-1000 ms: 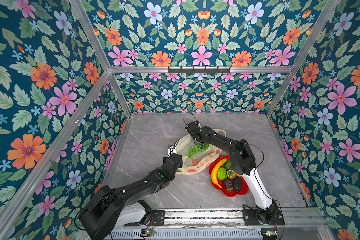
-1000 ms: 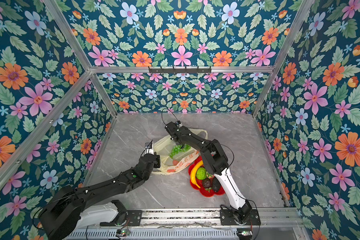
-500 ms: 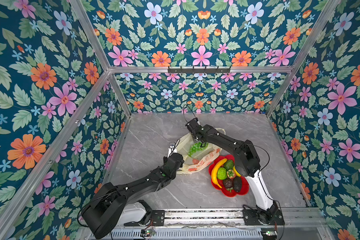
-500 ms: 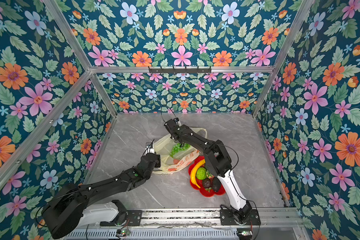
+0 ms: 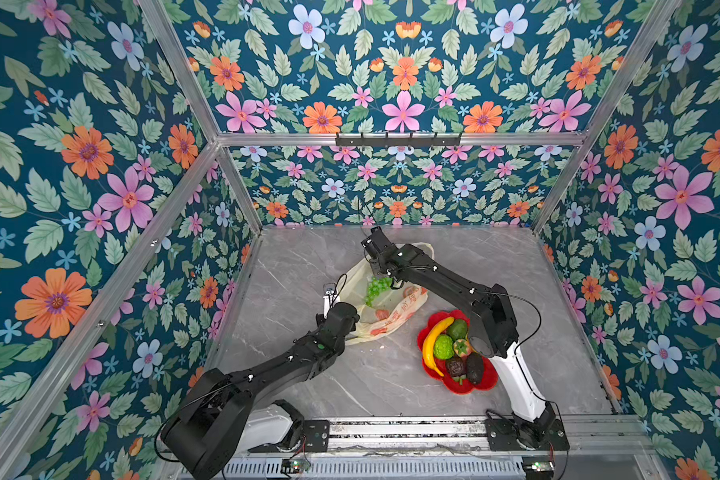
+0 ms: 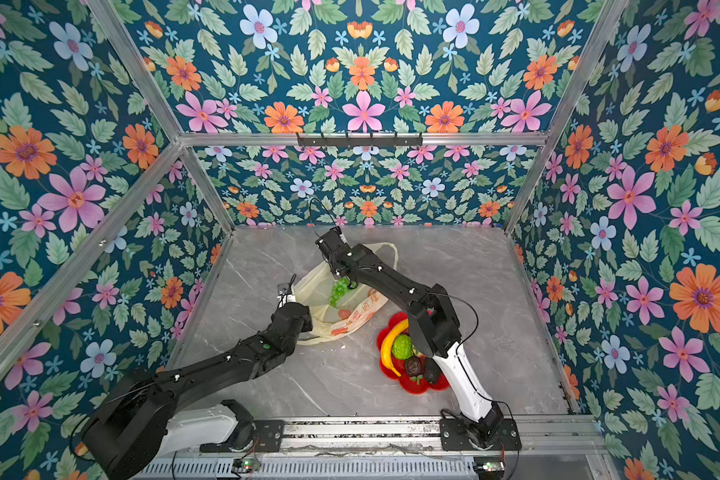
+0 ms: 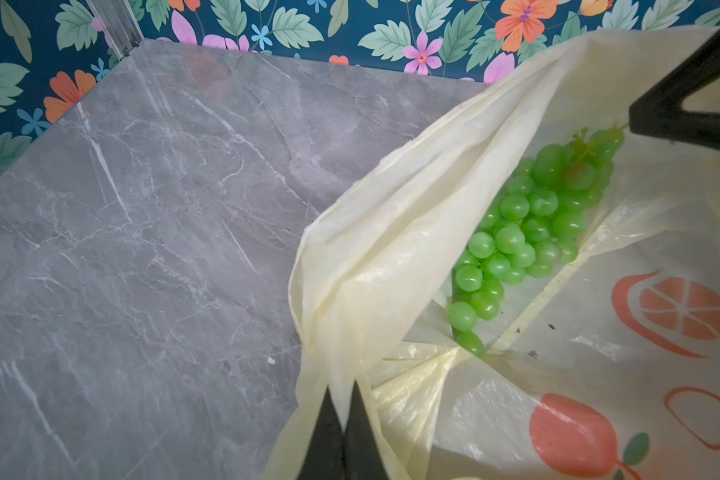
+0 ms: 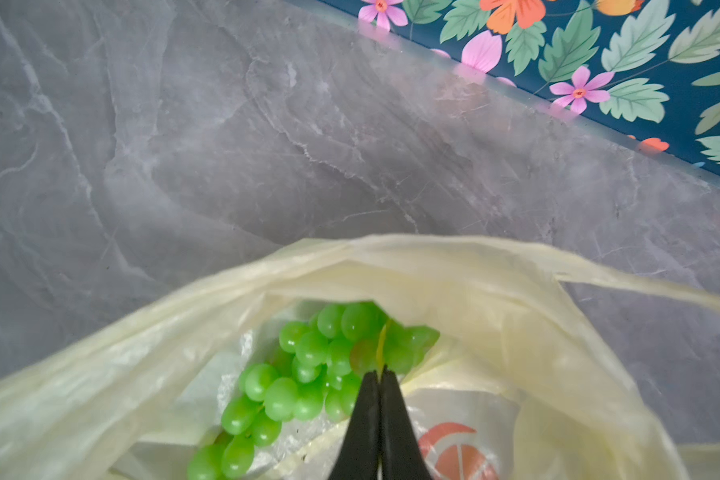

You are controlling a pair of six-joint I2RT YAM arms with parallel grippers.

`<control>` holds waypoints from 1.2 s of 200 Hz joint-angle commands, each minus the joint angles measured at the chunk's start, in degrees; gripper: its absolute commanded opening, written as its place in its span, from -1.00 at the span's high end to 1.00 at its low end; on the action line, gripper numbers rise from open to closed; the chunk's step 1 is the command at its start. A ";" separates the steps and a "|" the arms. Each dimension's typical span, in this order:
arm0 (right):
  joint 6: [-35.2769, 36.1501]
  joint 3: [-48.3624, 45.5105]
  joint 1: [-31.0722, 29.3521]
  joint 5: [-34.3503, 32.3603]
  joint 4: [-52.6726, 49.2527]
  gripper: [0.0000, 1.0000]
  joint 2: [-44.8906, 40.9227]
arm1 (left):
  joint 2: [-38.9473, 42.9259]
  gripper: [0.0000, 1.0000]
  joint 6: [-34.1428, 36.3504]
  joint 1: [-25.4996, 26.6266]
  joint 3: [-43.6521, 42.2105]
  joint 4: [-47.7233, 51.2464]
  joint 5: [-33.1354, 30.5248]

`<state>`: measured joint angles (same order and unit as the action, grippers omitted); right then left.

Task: Take the fake fruits out of the plastic bag
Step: 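Lift the green grapes out of the bag and carry them over the plate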

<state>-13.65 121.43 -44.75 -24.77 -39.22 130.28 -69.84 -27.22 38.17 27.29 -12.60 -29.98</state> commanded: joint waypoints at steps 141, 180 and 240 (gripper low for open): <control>-3.23 -15.36 -1.50 3.07 1.42 1.00 -21.49 | -1.53 1.00 -3.16 -2.76 1.00 2.41 1.85; -3.27 -18.15 -1.57 2.55 -0.10 1.00 -26.75 | -1.61 1.00 -2.89 -2.75 1.23 2.58 1.94; -4.41 -20.00 -1.59 2.15 -4.49 1.00 -34.74 | -3.22 1.00 -2.72 -2.75 1.68 2.32 2.97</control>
<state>-16.60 101.75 -46.17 -21.74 -42.00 98.45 -72.20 -29.98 35.46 28.21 -10.26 -27.75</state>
